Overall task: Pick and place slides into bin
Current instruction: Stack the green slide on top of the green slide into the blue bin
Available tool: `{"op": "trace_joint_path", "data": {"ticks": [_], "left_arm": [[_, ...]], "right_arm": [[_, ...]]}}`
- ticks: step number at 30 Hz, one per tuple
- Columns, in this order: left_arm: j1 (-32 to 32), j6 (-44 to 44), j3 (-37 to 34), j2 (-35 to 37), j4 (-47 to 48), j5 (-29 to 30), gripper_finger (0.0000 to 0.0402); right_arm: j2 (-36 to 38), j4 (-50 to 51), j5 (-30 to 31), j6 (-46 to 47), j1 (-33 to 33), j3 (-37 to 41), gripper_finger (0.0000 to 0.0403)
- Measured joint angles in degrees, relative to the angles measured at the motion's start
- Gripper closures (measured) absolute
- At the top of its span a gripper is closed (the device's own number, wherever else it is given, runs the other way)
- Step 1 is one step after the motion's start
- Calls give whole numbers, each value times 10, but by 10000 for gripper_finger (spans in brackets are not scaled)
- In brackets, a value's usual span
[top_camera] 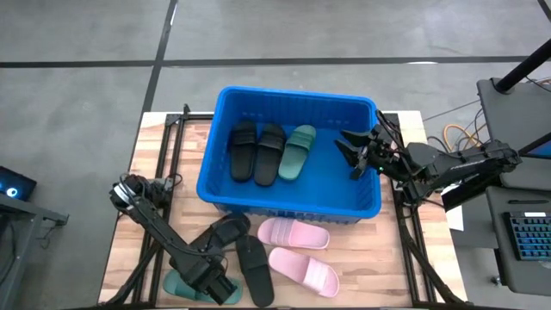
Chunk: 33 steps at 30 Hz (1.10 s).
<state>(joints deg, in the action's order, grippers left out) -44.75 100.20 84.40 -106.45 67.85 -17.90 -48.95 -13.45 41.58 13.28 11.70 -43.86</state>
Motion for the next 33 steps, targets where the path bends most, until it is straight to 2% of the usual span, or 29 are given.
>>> {"op": "trace_joint_path", "data": {"ticks": [12,19,23,26,29,33], "left_arm": [[-8,-5,-3,-48,20,-25,254],[-11,-16,0,-52,37,-28,257],[-12,-50,0,-51,37,-28,293],[-13,-63,0,-51,39,-23,342],[-20,-67,0,-50,48,8,389],[-27,-86,0,-50,51,32,393]], "right_arm": [[0,0,-1,0,0,0,211],[1,0,-1,0,0,0,211],[1,0,-1,0,0,0,211],[1,0,-2,0,0,0,211],[1,-1,-16,0,0,0,211],[1,-1,-17,2,0,0,211]]}}
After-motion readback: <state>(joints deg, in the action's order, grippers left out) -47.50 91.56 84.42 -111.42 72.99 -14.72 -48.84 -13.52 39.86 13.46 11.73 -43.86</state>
